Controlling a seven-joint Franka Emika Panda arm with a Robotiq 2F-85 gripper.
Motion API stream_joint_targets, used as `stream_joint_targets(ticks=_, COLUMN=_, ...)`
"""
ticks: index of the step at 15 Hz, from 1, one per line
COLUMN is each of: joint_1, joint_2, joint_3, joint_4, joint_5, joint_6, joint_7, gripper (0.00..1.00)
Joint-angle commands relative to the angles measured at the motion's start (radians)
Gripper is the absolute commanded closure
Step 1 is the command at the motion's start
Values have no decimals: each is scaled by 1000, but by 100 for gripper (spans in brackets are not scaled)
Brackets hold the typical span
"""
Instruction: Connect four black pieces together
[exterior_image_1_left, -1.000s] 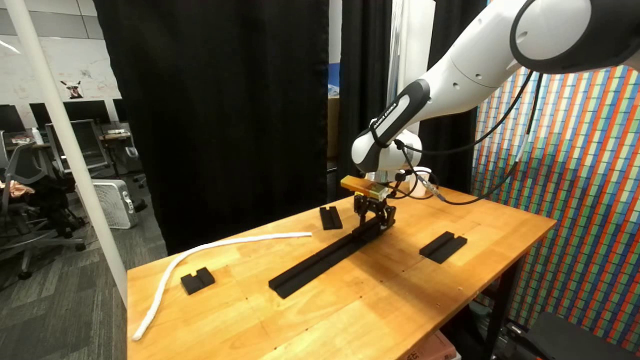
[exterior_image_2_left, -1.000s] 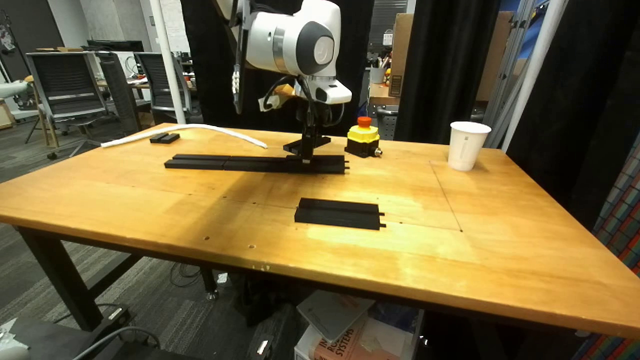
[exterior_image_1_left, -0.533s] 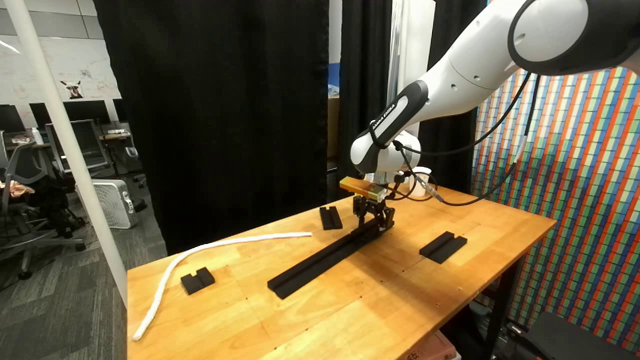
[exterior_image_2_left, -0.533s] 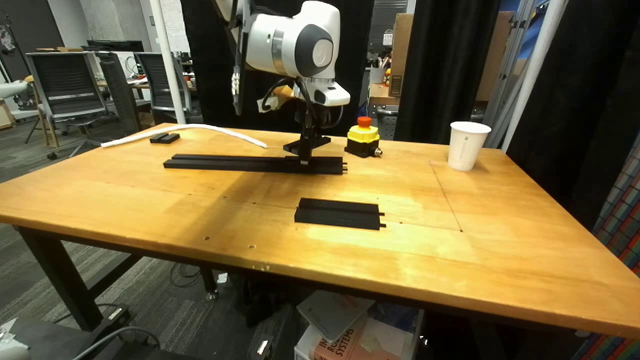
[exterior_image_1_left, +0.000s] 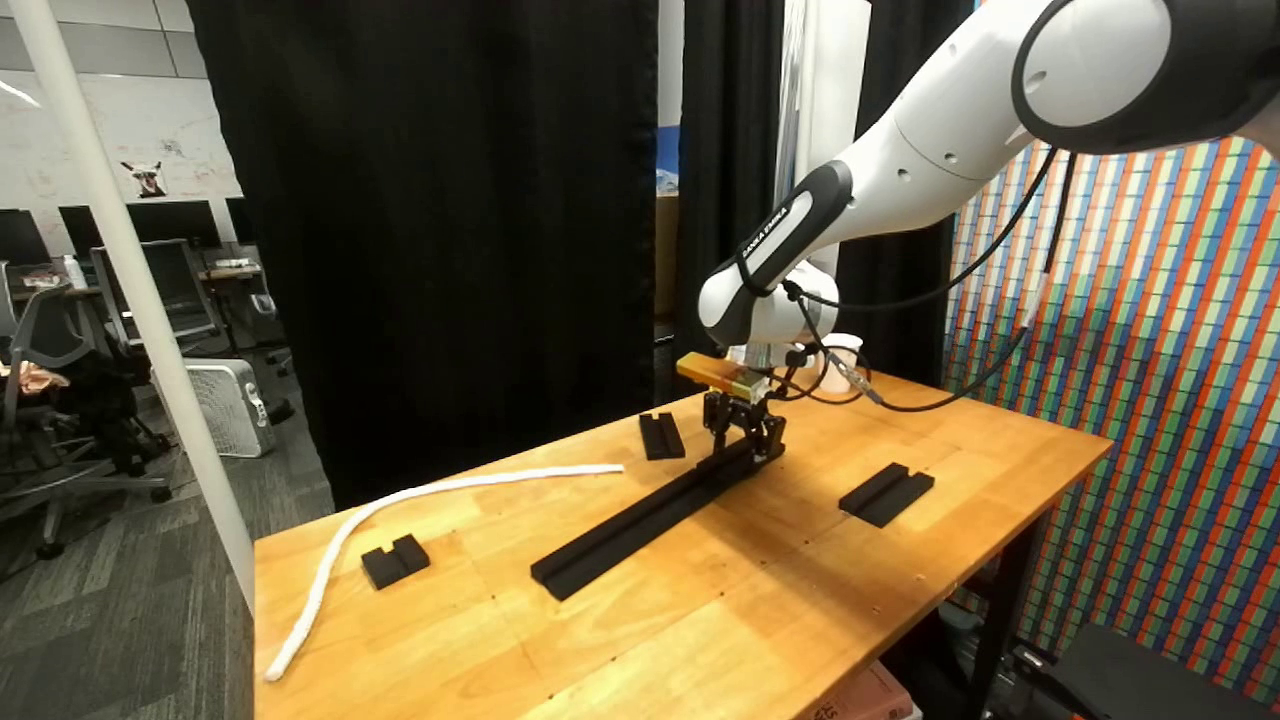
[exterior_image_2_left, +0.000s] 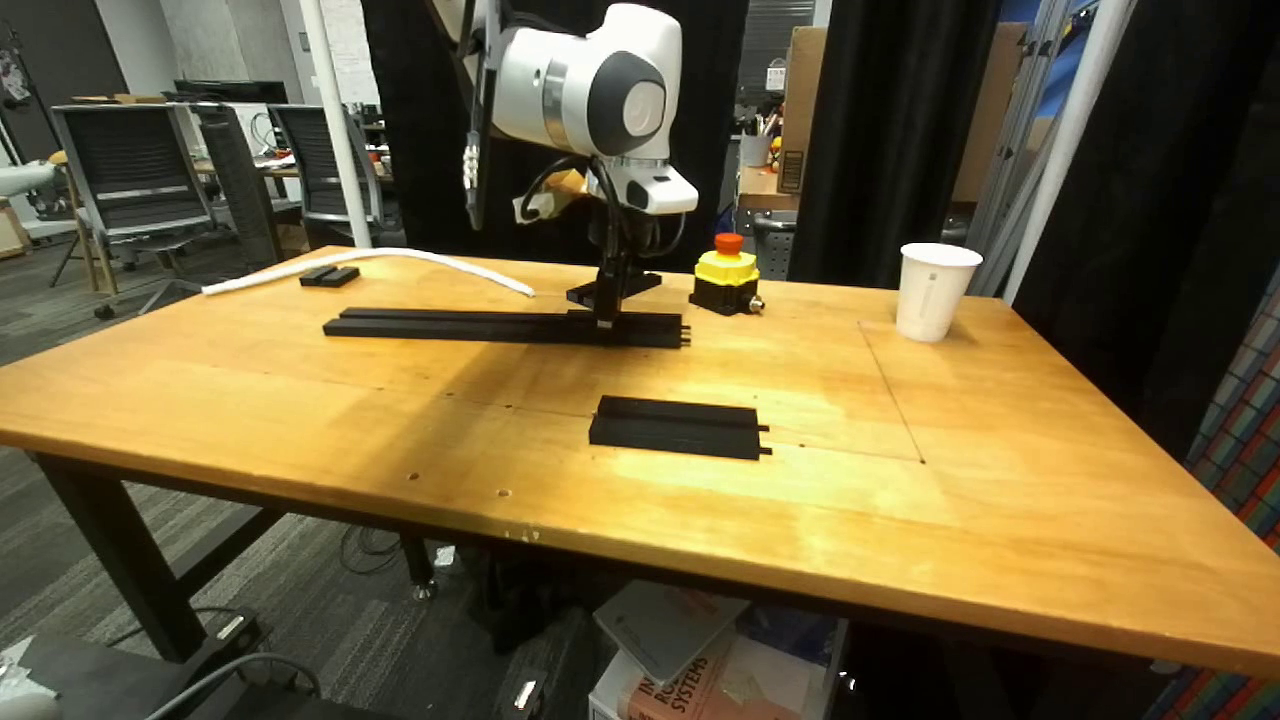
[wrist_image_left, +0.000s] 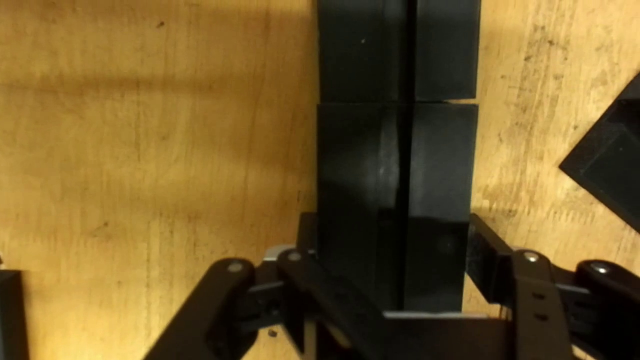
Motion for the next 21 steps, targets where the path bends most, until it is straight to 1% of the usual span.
stream_joint_targets(ticks=1, joint_1=-13, joint_2=19, joint_3=16, joint_4=46, joint_5=38, joint_6=-9, joint_7=-25, gripper=55)
stream_joint_targets(ticks=6, joint_1=-21, joint_2=33, joint_3=31, joint_4=64, joint_5=69, joint_6=-16, joint_7=-55, gripper=55)
stream_joint_targets(ticks=10, joint_1=-22, joint_2=35, joint_3=31, joint_4=56, joint_5=81, joint_6=-20, joint_7=-72, gripper=55)
stream_joint_targets(ticks=21, joint_1=-16, joint_2=23, joint_3=20, joint_4=46, joint_5=66, joint_6=-38, joint_7=-60, gripper=55)
